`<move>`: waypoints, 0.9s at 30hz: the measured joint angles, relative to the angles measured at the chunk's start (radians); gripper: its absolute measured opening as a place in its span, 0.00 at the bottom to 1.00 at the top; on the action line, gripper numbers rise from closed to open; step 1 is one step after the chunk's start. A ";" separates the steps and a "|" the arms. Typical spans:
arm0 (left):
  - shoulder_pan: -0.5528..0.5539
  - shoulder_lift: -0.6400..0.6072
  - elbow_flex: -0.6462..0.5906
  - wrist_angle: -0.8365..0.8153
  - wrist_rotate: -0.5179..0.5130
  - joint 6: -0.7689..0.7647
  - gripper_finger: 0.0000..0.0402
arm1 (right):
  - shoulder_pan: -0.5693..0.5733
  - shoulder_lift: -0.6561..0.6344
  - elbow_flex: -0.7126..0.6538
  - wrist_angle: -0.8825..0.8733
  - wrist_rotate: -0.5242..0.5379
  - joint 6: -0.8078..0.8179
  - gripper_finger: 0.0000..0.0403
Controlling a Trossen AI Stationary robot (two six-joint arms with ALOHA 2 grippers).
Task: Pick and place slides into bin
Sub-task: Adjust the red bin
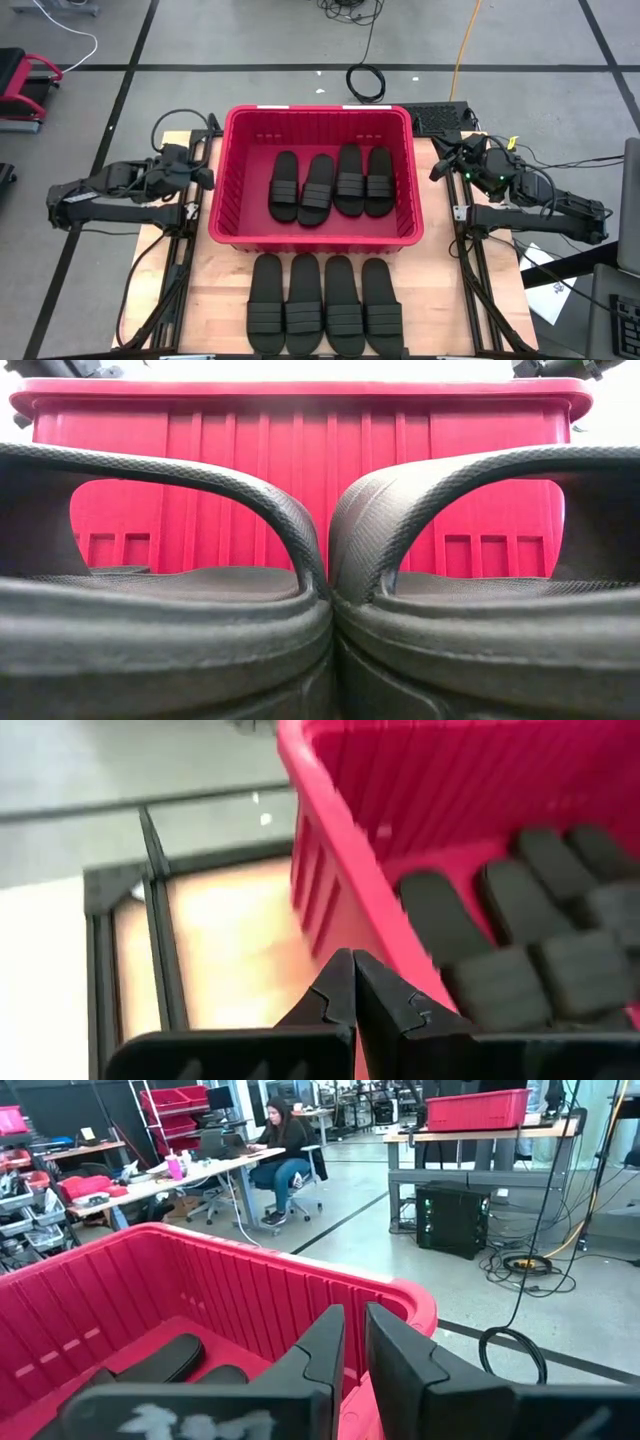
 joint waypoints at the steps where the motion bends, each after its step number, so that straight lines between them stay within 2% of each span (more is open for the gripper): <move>1: 0.006 0.006 0.000 -0.011 0.025 -0.004 0.00 | 0.000 0.000 0.000 0.000 0.000 0.000 0.09; 9: 0.039 0.100 0.000 -0.017 0.161 0.061 0.00 | 0.000 0.000 0.000 0.000 0.000 -0.055 0.09; 20: 0.038 0.235 0.001 0.127 0.297 0.142 0.00 | 0.000 0.000 -0.001 -0.091 -0.075 -0.057 0.09; 27: 0.039 0.259 0.001 0.121 0.295 0.156 0.00 | 0.000 0.000 -0.001 -0.098 -0.083 -0.074 0.09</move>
